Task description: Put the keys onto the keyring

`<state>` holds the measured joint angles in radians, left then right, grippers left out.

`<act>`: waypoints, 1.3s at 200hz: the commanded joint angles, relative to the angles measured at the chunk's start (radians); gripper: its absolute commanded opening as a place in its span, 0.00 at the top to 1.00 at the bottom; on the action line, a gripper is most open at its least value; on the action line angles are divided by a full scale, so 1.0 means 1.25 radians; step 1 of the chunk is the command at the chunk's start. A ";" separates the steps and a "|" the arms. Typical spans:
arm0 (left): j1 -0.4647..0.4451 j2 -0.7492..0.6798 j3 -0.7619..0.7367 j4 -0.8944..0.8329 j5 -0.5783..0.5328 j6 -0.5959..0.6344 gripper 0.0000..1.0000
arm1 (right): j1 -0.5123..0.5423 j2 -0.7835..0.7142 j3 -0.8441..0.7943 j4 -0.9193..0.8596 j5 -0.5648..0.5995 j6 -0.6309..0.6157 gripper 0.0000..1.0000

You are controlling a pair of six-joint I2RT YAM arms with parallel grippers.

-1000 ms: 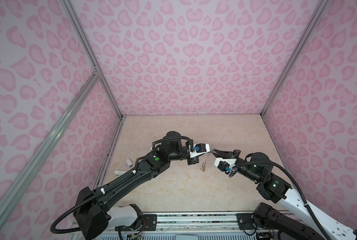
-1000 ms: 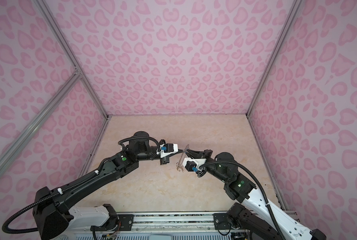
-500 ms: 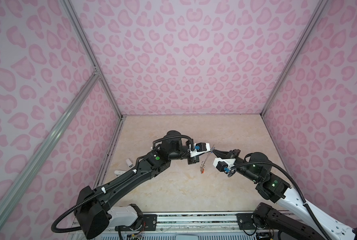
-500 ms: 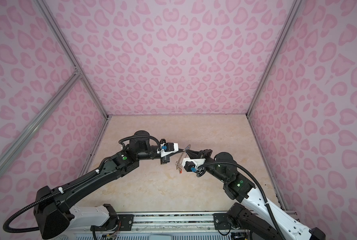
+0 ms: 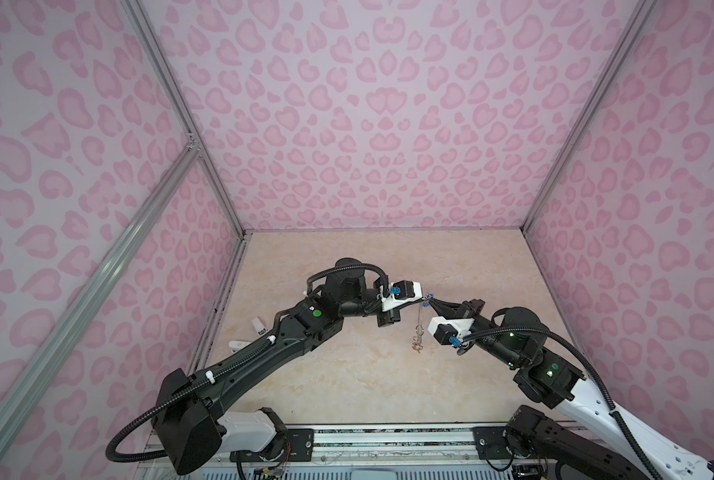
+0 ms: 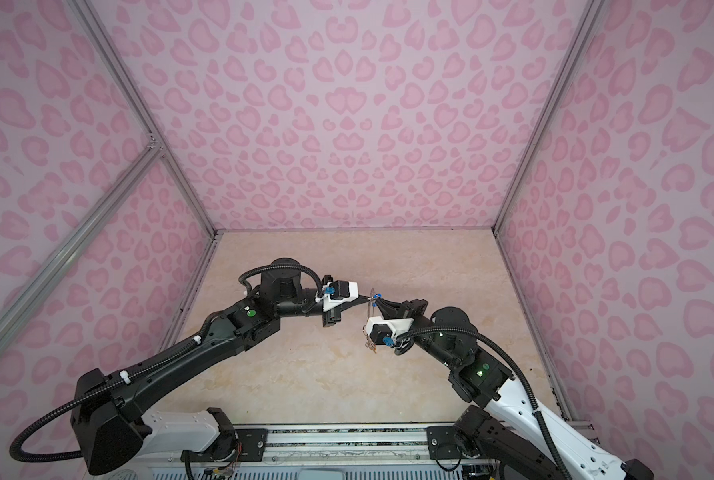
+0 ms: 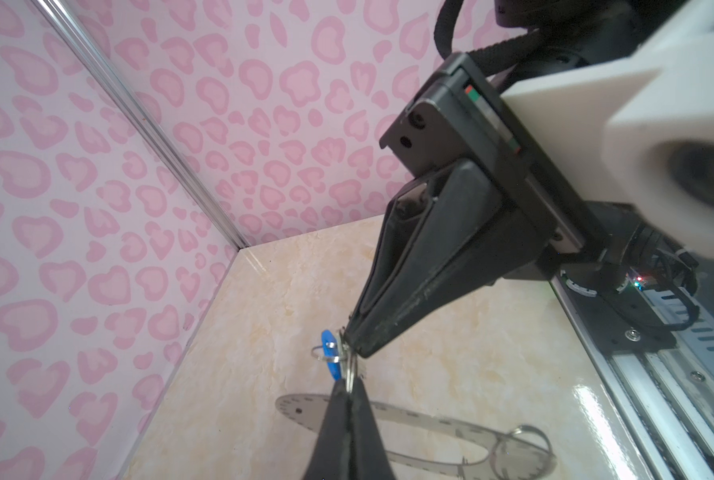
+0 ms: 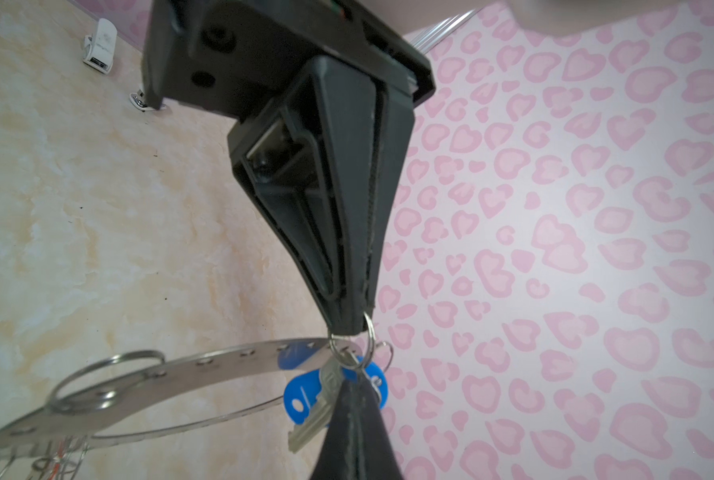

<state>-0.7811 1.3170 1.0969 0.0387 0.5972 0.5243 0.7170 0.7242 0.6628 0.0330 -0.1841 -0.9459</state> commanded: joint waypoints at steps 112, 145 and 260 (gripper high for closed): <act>0.001 -0.008 0.005 0.013 0.039 -0.025 0.97 | -0.064 -0.002 0.042 -0.050 -0.147 0.088 0.69; 0.001 -0.013 0.005 0.005 0.046 -0.021 0.97 | -0.064 0.024 0.059 -0.086 -0.156 0.080 0.68; 0.001 -0.020 0.012 -0.050 0.080 0.028 0.97 | -0.064 0.072 0.120 -0.189 -0.186 0.071 0.75</act>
<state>-0.7803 1.3083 1.0977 -0.0200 0.6662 0.5293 0.6388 0.8074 0.8036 -0.1703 -0.3985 -0.8730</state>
